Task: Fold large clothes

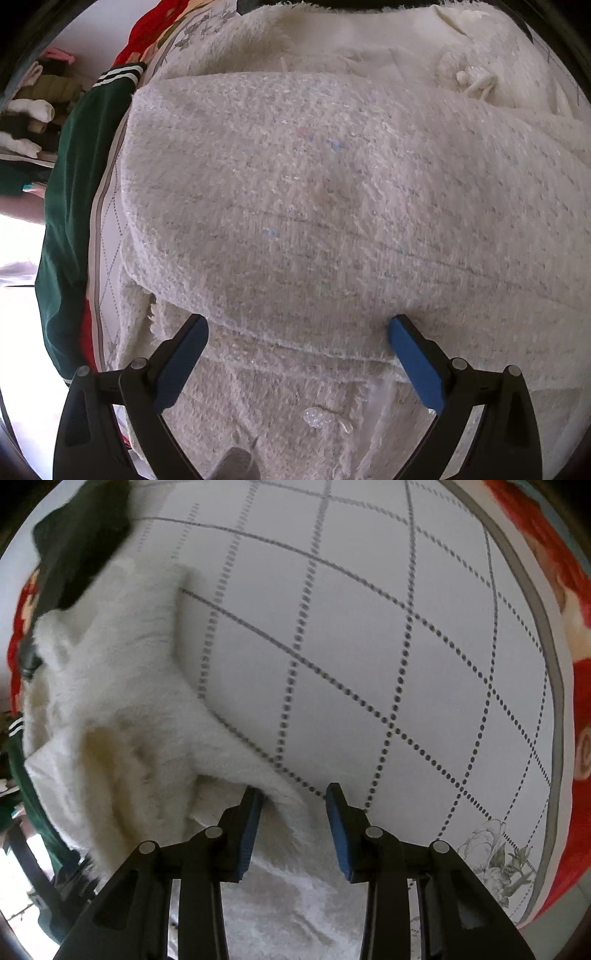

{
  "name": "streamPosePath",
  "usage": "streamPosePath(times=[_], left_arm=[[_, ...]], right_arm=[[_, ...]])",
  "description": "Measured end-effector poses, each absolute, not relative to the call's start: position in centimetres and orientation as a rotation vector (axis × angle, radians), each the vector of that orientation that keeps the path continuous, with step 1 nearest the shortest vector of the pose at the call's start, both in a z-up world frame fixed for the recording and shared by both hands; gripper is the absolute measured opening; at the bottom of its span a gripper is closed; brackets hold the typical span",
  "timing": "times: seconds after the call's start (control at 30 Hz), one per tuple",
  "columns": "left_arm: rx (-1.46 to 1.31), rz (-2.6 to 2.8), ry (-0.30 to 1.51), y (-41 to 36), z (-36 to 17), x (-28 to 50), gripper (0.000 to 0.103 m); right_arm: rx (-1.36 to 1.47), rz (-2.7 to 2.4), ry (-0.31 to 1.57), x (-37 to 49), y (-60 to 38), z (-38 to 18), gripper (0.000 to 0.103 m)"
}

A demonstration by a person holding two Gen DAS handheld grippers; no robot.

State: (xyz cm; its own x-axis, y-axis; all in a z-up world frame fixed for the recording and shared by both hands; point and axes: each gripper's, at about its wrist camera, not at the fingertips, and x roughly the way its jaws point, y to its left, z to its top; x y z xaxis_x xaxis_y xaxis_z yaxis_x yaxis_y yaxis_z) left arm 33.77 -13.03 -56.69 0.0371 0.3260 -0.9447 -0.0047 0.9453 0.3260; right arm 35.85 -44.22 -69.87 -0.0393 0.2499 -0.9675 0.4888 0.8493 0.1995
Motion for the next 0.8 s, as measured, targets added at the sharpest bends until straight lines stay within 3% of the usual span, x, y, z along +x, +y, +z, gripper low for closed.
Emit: streamPosePath(times=[0.27, 0.47, 0.63, 0.8], left_arm=[[0.238, 0.245, 1.514, -12.2, -56.8, 35.3, 0.1], [0.255, 0.224, 1.454, -11.8, -53.8, 35.1, 0.1], [0.271, 0.225, 1.403, -13.9, -50.3, 32.8, 0.1], [0.347, 0.25, 1.405, -19.8, -49.5, 27.6, 0.1]], right_arm=[[0.492, -0.206, 1.703, 37.6, -41.9, -72.3, 0.039], [0.477, -0.256, 1.702, 36.9, -42.0, -67.6, 0.042], [0.474, -0.3, 1.711, 30.9, -45.2, -62.7, 0.05], [0.478, -0.339, 1.725, 24.6, -50.8, -61.7, 0.054]])
